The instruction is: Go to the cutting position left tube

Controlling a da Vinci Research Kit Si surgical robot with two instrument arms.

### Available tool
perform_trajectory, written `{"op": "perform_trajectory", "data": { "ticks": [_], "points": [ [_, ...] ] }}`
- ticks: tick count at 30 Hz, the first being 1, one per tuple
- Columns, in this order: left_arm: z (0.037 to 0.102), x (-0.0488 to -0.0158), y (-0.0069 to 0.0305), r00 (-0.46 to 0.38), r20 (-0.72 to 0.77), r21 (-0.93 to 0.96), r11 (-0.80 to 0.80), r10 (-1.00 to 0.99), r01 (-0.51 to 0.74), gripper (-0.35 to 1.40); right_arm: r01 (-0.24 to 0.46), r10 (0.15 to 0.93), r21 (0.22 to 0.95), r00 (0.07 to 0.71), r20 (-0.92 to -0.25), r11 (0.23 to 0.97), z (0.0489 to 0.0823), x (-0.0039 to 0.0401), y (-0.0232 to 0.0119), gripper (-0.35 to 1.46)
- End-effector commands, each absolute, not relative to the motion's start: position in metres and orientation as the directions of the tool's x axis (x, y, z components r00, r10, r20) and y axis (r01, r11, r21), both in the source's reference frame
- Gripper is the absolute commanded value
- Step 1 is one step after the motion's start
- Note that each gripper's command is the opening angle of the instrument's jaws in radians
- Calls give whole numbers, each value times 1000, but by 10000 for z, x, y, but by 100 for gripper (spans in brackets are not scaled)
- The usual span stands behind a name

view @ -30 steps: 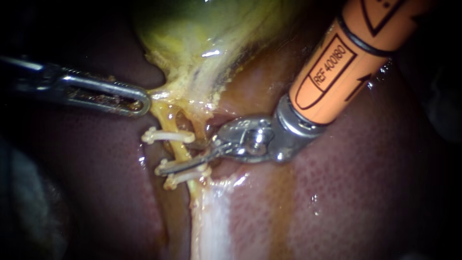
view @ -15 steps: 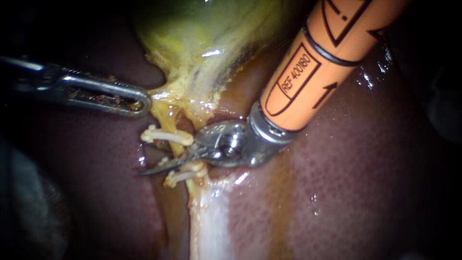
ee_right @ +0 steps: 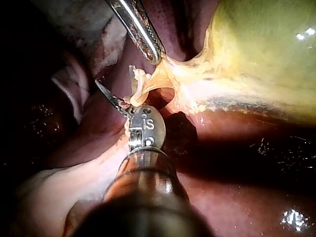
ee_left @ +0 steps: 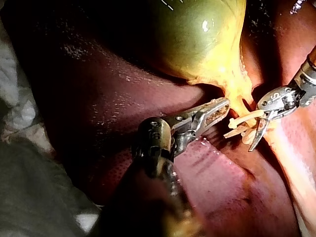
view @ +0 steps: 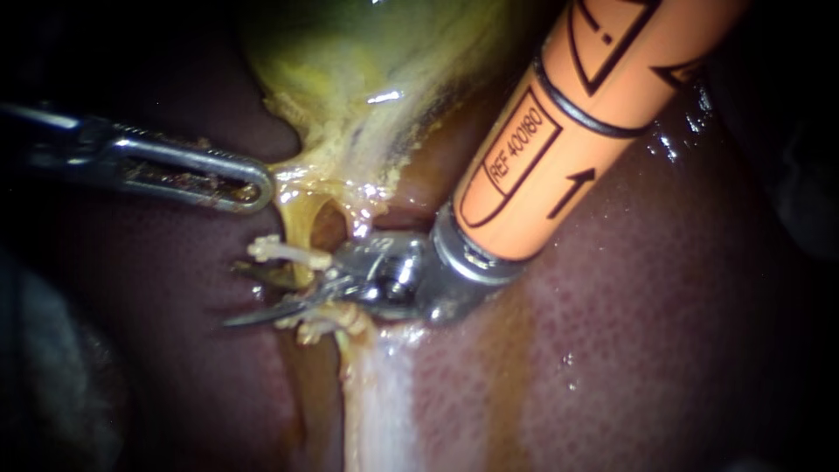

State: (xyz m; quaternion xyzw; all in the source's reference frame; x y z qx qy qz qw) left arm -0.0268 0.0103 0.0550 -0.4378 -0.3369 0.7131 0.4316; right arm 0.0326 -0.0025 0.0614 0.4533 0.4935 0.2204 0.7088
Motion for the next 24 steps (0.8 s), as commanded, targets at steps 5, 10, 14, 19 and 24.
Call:
{"op": "perform_trajectory", "data": {
  "ticks": [5, 10, 14, 19, 24],
  "points": [
    [550, -268, 103, -244, -334, -858, -401, 910, -320, -35, 161, 779, 869, 391, -491, 467, 596, 333, -25, 133],
    [550, -268, 103, -244, -334, -858, -401, 910, -320, -35, 167, 782, 870, 385, -491, 464, 592, 335, -26, 133],
    [550, -268, 103, -244, -334, -858, -401, 910, -320, -35, 167, 782, 870, 385, -490, 463, 591, 335, -25, 135],
    [550, -268, 103, -244, -334, -858, -401, 910, -320, -35, 169, 783, 870, 383, -491, 463, 591, 335, -25, 135],
    [550, -268, 103, -244, -334, -858, -401, 910, -320, -35, 167, 785, 873, 384, -485, 458, 591, 335, -25, 133]
  ]
}}
